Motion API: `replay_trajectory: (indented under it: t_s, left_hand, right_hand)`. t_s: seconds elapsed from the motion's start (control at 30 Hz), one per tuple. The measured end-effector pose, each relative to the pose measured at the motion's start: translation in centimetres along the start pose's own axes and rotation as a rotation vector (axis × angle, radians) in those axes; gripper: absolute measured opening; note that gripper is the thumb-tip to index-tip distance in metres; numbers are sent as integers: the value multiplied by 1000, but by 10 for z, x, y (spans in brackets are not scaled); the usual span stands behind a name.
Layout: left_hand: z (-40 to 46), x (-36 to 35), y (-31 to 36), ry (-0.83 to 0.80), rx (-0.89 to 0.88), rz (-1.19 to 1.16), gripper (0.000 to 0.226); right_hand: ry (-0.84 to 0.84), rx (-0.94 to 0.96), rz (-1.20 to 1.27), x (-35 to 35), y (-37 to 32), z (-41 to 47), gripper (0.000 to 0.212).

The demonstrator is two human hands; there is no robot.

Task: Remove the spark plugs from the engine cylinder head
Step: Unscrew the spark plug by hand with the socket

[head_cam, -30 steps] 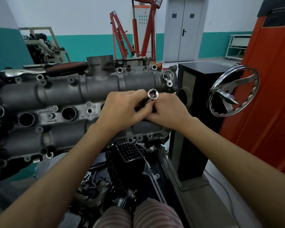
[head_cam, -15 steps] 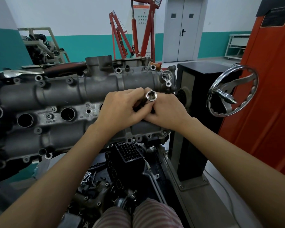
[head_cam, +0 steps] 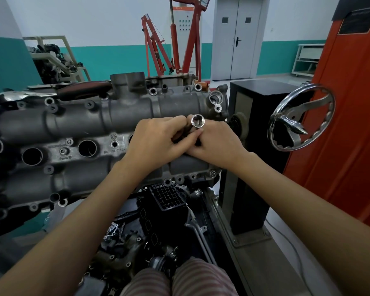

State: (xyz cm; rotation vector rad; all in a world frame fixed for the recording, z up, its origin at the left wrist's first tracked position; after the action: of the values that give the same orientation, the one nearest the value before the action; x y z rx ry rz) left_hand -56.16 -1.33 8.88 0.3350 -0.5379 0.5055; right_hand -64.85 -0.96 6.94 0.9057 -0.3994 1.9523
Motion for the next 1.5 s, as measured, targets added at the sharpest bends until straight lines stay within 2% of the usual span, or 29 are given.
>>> replay_trajectory:
  t_s: [0.27,0.43,0.57,0.63,0.77,0.93,1.0,1.1,1.23,1.5]
  left_hand:
    - [1,3,3,6,3,-17,43]
    - [0,1,3,27,-42,22,48]
    - [0,0,-1,9,-25,2,55]
    - [0,0,0,-1,-24,-2,54]
    - [0,3,4,7,-26,-13,40]
    - [0,4,10,-13,-42,-36,20]
    - [0,4,9,4,-48,-19,21]
    - [-1,3,6,38,-66,21,35]
    - [-1,3,4,59,-70,21,49]
    - [0,2,5,-9,-31,-23,45]
  right_hand:
    - [29,33,-26,2,-2,0,41]
    - [44,15,-37,1,-1,0,39]
    - [45,13,-30,3,0,0,22]
    - [23,16,-11,0,0,0,22]
    - [2,20,-26,-1,0,0,46]
    - [-18,12,-34,-3,3,1,52]
    - [-21,8,-45,-4,4,1,51]
    - [-9,9,-43,-2,3,1,41]
    - [49,5,-40,2,2,-1,39]
    - [-20,18,-33,-1,0,1,51]
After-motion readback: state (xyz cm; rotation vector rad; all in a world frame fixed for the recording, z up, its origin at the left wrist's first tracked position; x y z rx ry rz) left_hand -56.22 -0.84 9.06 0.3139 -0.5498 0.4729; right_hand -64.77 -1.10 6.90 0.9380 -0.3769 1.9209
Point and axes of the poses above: each hand's wrist, its own z-axis towards the middle knuckle, its own x-axis out of the back of the hand, y = z × x, the point moved 8 cm from there along z, towards the middle knuckle, and after that the axes turned 12 degrees about x, right-handed, at the moved point
